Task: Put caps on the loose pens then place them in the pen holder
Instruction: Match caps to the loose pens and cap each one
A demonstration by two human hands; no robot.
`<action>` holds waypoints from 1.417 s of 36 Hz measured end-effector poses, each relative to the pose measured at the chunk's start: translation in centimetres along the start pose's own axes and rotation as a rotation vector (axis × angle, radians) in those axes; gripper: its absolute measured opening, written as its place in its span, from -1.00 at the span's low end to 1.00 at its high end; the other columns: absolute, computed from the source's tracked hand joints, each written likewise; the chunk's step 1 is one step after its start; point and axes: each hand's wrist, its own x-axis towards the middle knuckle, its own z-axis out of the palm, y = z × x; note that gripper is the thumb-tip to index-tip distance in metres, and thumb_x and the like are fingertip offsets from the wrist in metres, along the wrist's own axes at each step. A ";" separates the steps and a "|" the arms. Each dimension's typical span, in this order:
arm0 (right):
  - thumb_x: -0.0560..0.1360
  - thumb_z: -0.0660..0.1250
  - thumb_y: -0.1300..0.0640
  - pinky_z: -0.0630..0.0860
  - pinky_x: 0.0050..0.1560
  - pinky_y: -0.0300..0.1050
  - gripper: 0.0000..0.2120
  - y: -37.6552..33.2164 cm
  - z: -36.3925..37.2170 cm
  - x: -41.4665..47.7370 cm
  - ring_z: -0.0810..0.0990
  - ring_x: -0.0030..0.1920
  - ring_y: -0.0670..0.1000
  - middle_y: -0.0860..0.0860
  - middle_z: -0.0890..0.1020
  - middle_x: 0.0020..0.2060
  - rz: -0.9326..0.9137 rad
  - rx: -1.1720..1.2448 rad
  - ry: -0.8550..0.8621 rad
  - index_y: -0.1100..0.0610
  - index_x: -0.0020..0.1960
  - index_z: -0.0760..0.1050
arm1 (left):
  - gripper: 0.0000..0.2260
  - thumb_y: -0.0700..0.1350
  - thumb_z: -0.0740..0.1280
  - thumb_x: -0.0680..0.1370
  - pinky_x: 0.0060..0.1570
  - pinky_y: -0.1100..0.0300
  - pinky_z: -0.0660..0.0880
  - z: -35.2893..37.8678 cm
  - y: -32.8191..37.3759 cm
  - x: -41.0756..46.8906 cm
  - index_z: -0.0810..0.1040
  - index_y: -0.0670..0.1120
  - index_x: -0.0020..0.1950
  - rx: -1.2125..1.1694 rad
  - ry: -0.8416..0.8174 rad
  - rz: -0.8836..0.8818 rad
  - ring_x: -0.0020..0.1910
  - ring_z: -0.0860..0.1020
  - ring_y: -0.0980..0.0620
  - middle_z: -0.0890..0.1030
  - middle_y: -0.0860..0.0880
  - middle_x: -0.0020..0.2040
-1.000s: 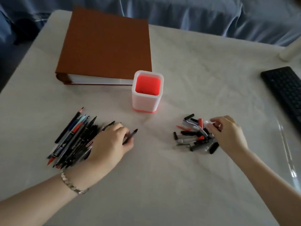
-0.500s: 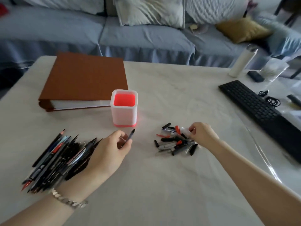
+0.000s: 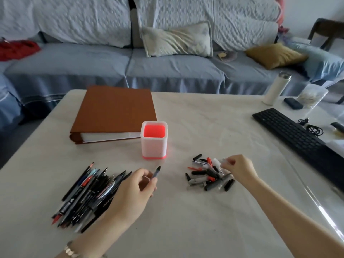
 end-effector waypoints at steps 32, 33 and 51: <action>0.46 0.31 0.09 0.44 -0.14 -0.19 -0.90 -9.6 2.3 -8.4 0.48 -0.26 -0.11 -0.13 0.55 -0.32 -0.313 0.593 -0.330 -0.11 -0.11 0.47 | -0.83 -0.15 0.40 0.43 -0.35 0.42 0.37 -1.2 0.8 1.4 0.57 0.15 -0.18 -0.069 -0.080 0.135 -0.39 0.44 0.21 0.59 0.19 -0.31; 0.47 0.32 0.13 0.45 -0.15 -0.19 -0.90 -9.7 2.4 -8.3 0.49 -0.27 -0.11 -0.14 0.59 -0.33 -0.300 0.619 -0.343 -0.07 -0.12 0.46 | -0.83 -0.15 0.40 0.43 -0.33 0.45 0.37 -1.3 0.8 1.4 0.58 0.15 -0.22 -0.060 -0.079 0.134 -0.38 0.47 0.22 0.60 0.22 -0.31; 0.50 0.25 0.11 0.36 -0.29 -0.42 -0.93 -10.2 3.5 -9.9 0.46 -0.35 -0.23 -0.22 0.59 -0.38 -0.382 0.483 -0.491 -0.03 -0.14 0.47 | -0.75 -0.01 0.39 0.38 -0.23 0.53 0.36 -1.8 -0.2 -0.3 0.53 0.10 0.05 0.078 -0.137 0.280 -0.26 0.53 0.36 0.59 0.28 -0.32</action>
